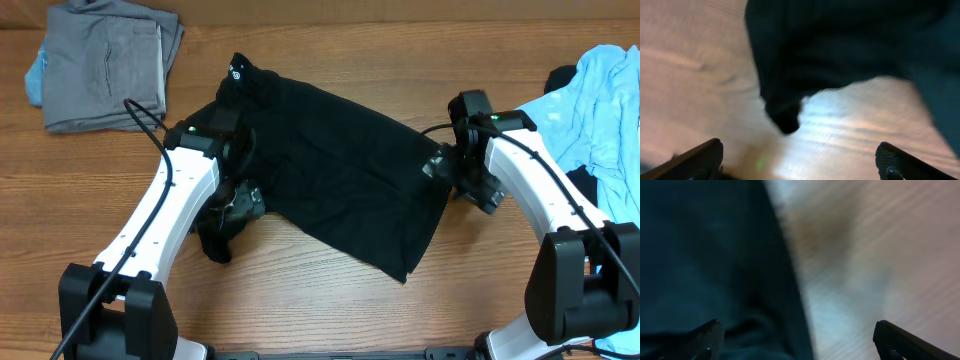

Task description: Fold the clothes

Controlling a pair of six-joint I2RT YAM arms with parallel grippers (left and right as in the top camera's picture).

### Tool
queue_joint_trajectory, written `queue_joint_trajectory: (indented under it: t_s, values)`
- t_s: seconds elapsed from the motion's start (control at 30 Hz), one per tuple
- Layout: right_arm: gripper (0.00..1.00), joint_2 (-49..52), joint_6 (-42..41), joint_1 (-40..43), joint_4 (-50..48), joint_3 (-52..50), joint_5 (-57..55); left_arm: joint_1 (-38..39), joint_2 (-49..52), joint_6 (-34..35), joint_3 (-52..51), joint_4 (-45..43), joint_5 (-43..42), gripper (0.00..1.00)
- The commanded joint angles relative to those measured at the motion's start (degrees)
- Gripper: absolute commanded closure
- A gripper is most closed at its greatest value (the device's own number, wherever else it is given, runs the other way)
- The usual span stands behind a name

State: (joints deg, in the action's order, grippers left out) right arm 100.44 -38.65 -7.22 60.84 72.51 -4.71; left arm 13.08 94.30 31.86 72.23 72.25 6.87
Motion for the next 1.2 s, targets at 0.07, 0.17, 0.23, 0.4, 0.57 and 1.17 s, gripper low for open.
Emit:
queue_joint_trajectory:
  t_s: [0.07,0.17,0.23,0.4,0.57,1.17]
  values:
    - [0.07,-0.5,7.7,0.1,-4.2,-0.1,7.8,-0.2,0.1,-2.1,-0.2,-3.0,-1.0,0.0]
    - [0.11,0.7,8.9,0.1,-5.0,-0.1,7.8,-0.2,0.1,-2.1,-0.2,-3.3,-1.0,0.0]
    - [0.18,2.7,8.9,0.1,-6.8,-0.1,7.9,-0.2,0.1,-2.1,-0.2,-3.6,-1.0,0.0]
    - [0.22,5.7,8.9,0.1,-10.1,-0.1,8.8,-0.2,0.1,-2.2,-0.2,-3.7,-1.0,0.0]
    - [0.26,7.0,8.9,0.1,-11.9,-0.1,12.5,-0.2,0.1,-2.8,-0.2,-3.6,-1.0,0.0]
    - [0.37,12.7,8.9,0.1,-13.4,-0.1,16.3,-0.2,0.1,-3.6,-0.2,-3.3,-1.0,0.0]
